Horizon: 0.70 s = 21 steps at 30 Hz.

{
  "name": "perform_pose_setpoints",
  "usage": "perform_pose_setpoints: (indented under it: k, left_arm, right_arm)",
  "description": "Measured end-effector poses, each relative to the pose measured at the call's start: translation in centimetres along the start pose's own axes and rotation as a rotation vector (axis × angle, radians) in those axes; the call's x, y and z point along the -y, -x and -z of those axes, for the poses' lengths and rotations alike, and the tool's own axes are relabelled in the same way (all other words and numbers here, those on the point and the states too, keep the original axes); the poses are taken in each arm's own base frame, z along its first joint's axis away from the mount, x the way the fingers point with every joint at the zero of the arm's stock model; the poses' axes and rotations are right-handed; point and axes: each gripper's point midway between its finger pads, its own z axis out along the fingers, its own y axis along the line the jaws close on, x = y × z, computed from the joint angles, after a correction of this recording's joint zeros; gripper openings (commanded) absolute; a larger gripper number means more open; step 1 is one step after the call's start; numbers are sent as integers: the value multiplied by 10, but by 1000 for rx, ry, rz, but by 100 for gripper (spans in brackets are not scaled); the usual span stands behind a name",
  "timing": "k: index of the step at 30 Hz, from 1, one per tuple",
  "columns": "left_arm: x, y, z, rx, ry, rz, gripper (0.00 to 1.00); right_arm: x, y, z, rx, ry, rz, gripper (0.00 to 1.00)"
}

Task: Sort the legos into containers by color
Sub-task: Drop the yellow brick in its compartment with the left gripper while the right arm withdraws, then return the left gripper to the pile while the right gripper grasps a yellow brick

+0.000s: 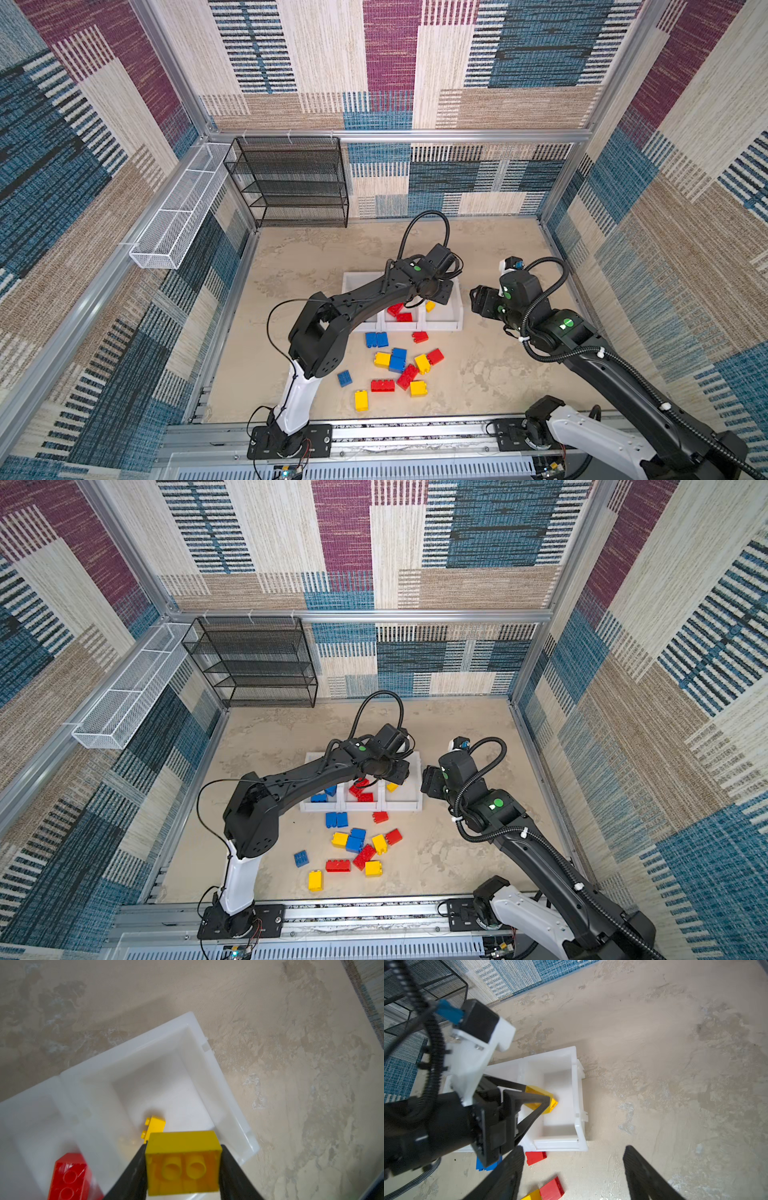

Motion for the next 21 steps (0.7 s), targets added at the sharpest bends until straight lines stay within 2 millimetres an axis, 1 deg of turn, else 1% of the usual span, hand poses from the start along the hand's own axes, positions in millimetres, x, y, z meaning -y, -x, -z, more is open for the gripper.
perform_pose_setpoints:
  k: [2,5,8,12,15,17,20,21]
  left_arm:
    - [3,-2,-13,-21,-13,-8,48]
    - [2,-7,-25,-42,-10,-19,55]
    - [1,-10,-29,-51,-6,-23,60]
    - [0,-13,-31,-54,-5,-22,64]
    - [-2,-14,-28,-48,-7,-20,65]
    - [-5,-14,-22,-42,-6,-15,65]
    - [-12,-12,-7,-15,-7,8,65]
    - [-16,-12,1,-6,-8,15,65]
  right_arm:
    - [2,0,2,0,-4,-3,78]
    - [4,-2,3,-4,-7,-4,78]
    - [6,-5,2,-14,-12,-5,78]
    - [7,-8,2,-23,-16,-6,78]
    - [7,-8,2,-25,-17,-5,79]
    - [7,-9,1,-27,-19,-5,79]
    - [7,-10,-1,-36,-23,-2,79]
    - [7,-11,-2,-39,-23,-1,79]
